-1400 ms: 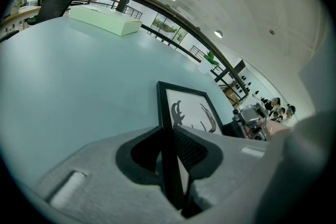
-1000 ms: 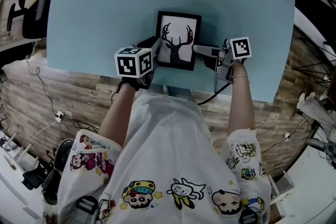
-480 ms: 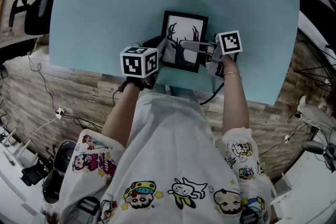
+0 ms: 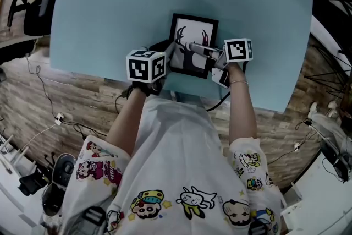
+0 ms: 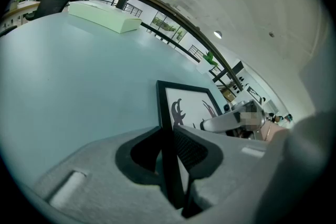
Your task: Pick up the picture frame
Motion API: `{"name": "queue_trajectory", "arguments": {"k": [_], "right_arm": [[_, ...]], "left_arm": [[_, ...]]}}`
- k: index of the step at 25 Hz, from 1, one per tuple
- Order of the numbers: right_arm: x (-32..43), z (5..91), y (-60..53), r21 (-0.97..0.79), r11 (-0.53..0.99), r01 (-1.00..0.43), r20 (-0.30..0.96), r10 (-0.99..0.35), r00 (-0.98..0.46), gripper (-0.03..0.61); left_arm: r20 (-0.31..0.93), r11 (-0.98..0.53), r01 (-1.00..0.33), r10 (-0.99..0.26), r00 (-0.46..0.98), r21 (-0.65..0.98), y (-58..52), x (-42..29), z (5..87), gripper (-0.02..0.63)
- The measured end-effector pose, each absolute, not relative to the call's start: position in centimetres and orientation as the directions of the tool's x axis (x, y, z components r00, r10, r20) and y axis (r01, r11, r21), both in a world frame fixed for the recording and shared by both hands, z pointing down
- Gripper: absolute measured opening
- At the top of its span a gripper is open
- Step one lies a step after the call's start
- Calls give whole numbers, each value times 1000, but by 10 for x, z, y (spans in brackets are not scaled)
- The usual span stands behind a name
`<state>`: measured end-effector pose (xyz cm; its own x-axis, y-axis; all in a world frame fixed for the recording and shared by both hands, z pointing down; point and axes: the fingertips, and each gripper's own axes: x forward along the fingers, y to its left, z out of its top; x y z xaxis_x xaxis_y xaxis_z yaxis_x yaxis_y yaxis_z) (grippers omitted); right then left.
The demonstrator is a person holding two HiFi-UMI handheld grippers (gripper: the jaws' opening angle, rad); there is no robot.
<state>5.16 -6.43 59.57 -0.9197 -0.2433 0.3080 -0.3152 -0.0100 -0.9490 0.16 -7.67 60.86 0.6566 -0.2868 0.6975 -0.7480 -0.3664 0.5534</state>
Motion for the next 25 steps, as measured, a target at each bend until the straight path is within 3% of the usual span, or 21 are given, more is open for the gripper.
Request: {"name": "queue_trajectory", "arguments": {"k": [17,25], "right_arm": [[64,588,-50,-962,-16,-274,266,-299,-916,23],[61,573,-50,-945,34,-326,300,-312,-902,21]], "left_arm": [[674,-400,-722,-282,683,564,-65,10,597,75],[633,-424,-707,-325,702,567,-77,-2,568,75]]}}
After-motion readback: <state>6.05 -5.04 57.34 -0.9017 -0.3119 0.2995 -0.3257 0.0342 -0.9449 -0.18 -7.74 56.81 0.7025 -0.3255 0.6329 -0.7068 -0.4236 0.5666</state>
